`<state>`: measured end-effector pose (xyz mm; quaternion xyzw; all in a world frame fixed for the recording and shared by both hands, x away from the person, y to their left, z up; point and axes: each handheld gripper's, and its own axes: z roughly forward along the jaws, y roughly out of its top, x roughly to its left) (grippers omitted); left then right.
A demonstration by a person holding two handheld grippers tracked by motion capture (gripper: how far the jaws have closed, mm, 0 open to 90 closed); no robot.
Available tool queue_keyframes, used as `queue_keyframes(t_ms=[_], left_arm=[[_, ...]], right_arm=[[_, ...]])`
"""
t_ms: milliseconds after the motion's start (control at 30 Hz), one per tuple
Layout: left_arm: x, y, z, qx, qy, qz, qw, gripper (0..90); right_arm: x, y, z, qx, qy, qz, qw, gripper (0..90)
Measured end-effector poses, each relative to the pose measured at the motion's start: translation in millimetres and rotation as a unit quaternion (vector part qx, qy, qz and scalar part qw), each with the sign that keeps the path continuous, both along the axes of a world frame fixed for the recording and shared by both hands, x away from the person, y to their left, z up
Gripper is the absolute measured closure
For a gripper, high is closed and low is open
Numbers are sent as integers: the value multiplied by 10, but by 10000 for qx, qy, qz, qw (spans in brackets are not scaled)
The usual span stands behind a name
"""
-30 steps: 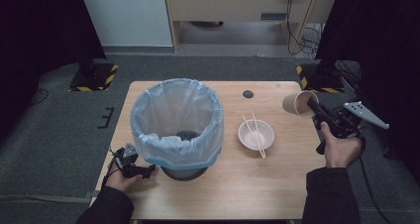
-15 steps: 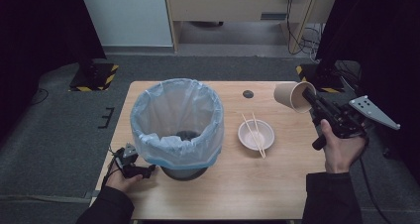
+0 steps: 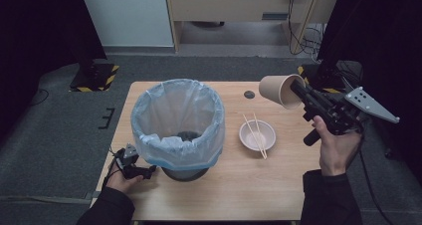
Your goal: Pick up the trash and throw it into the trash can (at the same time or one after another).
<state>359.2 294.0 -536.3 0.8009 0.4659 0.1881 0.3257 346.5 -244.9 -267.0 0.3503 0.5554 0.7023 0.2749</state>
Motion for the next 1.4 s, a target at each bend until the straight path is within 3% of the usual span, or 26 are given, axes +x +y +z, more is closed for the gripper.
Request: queue_keyframes(t_ms=[200,500,1100,1400], left_arm=[[0,0,0,1,0,0,10000,0],[0,1,0,1,1,-2,10000,0],[1,1,0,-2,1,-5,10000,0],[3,0,0,-1,1,-17,10000,0]], right_arm=[[16,265,194,-48,-144,253,9996,831],[109,671,291,-177,-133,604,9979,831],[324,1427,173,-443,167,1141,9923,829],[382,1642,50,-704,380,1293,9884,828]])
